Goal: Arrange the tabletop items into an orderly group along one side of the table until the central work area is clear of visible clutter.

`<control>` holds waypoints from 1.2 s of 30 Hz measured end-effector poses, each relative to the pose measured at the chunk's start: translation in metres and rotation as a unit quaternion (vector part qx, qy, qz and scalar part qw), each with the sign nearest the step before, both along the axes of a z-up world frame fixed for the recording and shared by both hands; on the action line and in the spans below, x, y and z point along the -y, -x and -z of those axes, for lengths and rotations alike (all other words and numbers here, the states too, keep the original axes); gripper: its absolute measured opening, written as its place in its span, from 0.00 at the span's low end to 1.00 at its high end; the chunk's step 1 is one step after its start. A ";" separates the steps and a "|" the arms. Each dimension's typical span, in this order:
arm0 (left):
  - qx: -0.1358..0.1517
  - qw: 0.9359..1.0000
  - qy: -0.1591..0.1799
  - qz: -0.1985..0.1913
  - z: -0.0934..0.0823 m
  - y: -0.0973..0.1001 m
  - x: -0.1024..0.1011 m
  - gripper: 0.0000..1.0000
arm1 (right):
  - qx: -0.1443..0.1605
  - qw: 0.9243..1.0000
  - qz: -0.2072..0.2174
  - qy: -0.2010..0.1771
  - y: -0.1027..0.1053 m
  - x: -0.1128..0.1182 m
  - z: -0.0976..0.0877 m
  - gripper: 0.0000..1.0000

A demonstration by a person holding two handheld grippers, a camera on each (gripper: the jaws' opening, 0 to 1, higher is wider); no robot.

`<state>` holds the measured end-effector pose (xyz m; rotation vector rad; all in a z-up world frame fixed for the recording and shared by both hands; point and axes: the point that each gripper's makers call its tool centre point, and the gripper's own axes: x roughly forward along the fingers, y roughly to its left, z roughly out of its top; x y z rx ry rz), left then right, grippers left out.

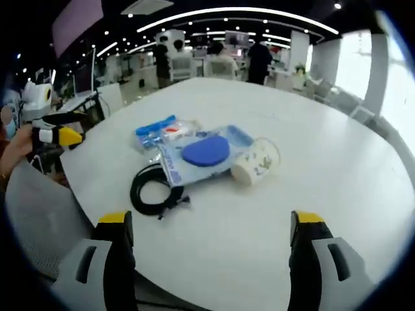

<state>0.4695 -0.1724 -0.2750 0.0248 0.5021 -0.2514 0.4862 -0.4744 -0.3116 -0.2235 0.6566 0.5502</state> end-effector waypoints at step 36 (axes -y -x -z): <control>-0.007 1.000 -0.001 -0.007 0.002 0.001 -0.003 0.95 | 0.013 0.998 -0.009 -0.054 0.001 -0.012 -0.014 0.99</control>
